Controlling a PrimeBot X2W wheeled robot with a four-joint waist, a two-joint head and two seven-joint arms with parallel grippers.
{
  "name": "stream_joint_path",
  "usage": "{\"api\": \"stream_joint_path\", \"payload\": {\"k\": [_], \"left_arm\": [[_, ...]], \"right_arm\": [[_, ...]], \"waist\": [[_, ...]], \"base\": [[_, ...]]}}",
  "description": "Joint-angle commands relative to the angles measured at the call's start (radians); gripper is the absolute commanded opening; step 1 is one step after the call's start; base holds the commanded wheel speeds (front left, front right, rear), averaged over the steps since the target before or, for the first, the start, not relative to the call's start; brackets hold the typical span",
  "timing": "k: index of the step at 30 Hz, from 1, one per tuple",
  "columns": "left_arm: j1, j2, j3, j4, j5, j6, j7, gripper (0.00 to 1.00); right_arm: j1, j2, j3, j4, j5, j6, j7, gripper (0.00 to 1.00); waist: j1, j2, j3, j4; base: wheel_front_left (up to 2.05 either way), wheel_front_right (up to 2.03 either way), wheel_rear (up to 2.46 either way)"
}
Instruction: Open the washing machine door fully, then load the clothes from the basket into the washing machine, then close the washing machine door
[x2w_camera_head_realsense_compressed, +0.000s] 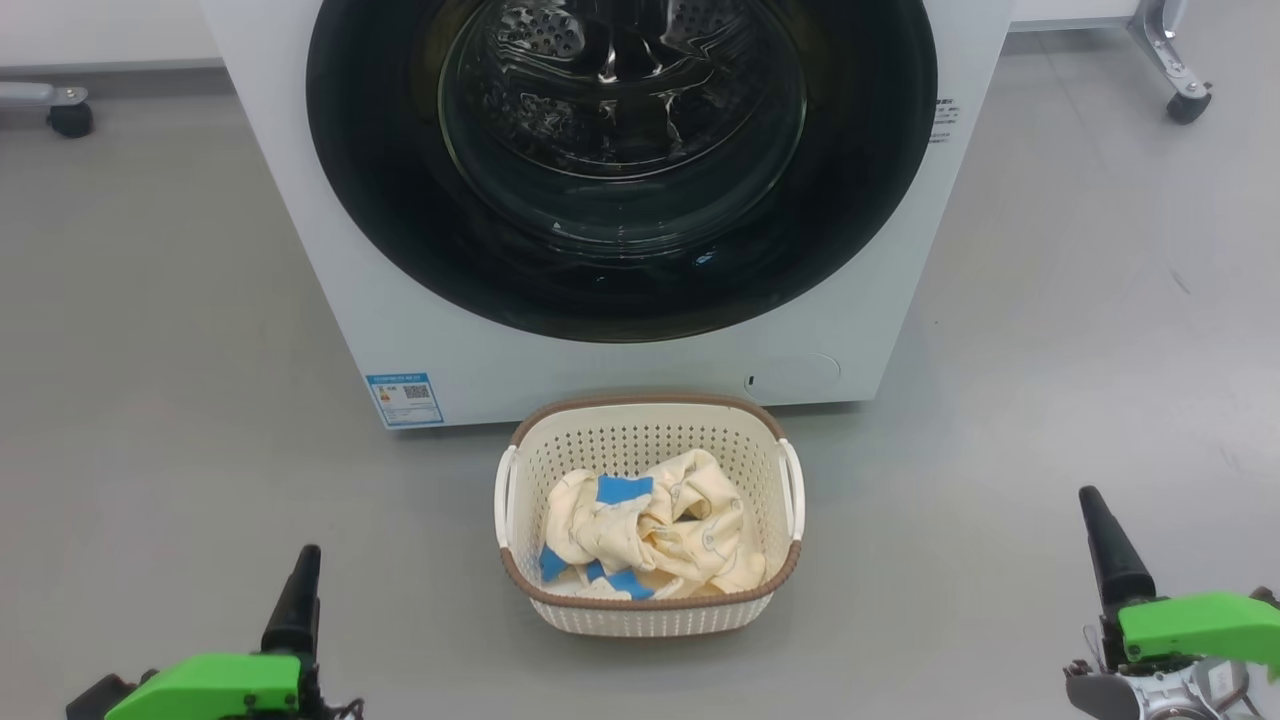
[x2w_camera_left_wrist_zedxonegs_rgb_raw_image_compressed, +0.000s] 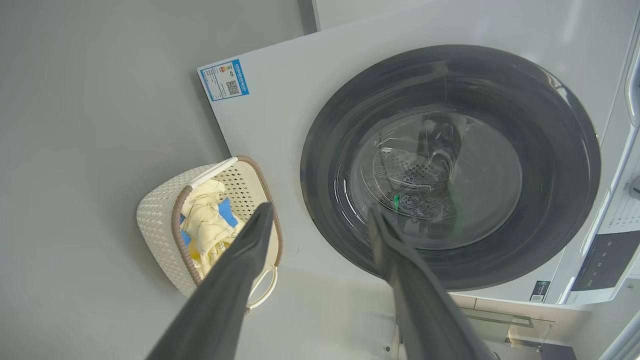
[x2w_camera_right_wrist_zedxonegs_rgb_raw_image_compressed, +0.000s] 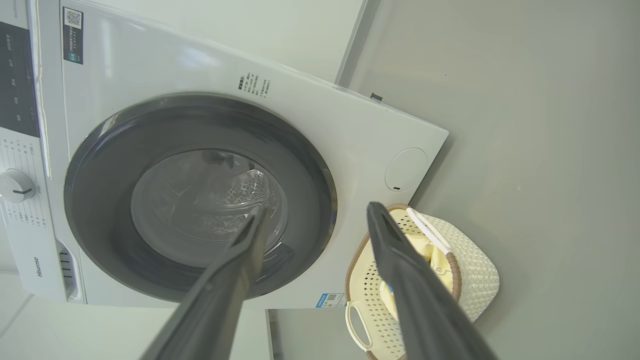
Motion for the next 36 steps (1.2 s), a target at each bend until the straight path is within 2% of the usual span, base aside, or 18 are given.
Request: {"api": "stream_joint_path", "payload": {"k": [1, 19, 36], "left_arm": [[-0.057, 0.024, 0.007, -0.035, 0.04, -0.001, -0.017, 1.0], [-0.071, 0.019, 0.001, -0.073, 0.384, 0.003, -0.067, 1.0], [-0.089, 0.041, -0.04, -0.085, 0.72, 0.011, -0.117, 1.0]], "right_arm": [[-0.06, -0.025, 0.004, -0.047, -0.05, 0.001, -0.013, 1.0], [-0.064, -0.035, 0.002, -0.097, -0.341, 0.001, -0.046, 1.0], [-0.074, -0.058, 0.002, -0.122, -0.693, 0.001, -0.082, 1.0]], "waist": [[0.0, 0.0, 0.0, 0.0], [0.0, 0.0, -0.004, 0.004], [0.0, 0.0, -0.007, 0.002]], "base": [[0.0, 0.0, 0.0], [0.0, 0.0, 0.0], [0.0, 0.0, 0.0]]}}
